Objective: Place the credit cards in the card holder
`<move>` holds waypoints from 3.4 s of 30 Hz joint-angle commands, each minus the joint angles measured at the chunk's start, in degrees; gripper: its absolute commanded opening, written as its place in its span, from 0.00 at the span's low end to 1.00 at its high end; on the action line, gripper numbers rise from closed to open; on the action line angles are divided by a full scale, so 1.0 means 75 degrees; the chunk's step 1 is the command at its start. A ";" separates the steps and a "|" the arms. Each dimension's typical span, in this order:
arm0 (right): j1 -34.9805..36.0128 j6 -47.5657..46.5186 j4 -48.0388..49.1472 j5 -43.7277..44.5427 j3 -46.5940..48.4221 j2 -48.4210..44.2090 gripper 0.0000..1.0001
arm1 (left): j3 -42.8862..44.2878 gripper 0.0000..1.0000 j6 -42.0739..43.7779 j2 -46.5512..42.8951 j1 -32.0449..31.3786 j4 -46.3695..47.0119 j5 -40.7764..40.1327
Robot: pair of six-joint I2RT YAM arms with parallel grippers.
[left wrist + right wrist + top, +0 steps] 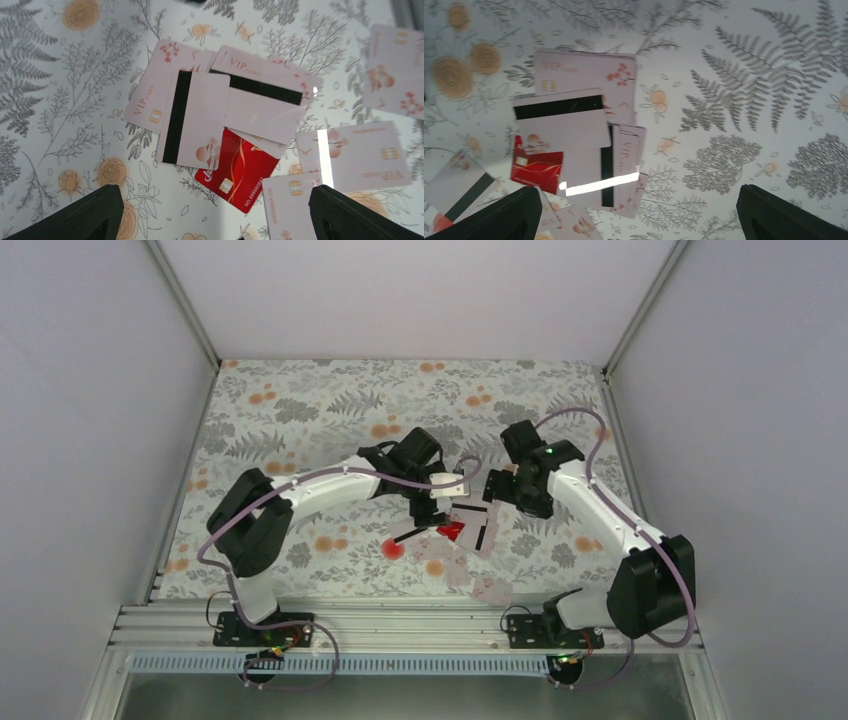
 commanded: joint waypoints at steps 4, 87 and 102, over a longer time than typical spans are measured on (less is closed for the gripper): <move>-0.0710 0.0108 0.0043 -0.0196 -0.0598 -0.0585 0.99 | 0.0510 0.90 0.0586 0.0982 -0.0424 0.0107 -0.1198; -0.1869 -0.1928 0.0231 -0.1400 -0.0208 0.0017 0.99 | 0.3243 0.55 0.1239 0.3707 -0.0197 -0.2001 -0.0687; -0.1878 -0.1679 0.0293 -0.1020 0.0231 -0.0411 0.99 | 0.3977 0.45 0.0722 0.3427 -0.0110 -0.2093 -0.0412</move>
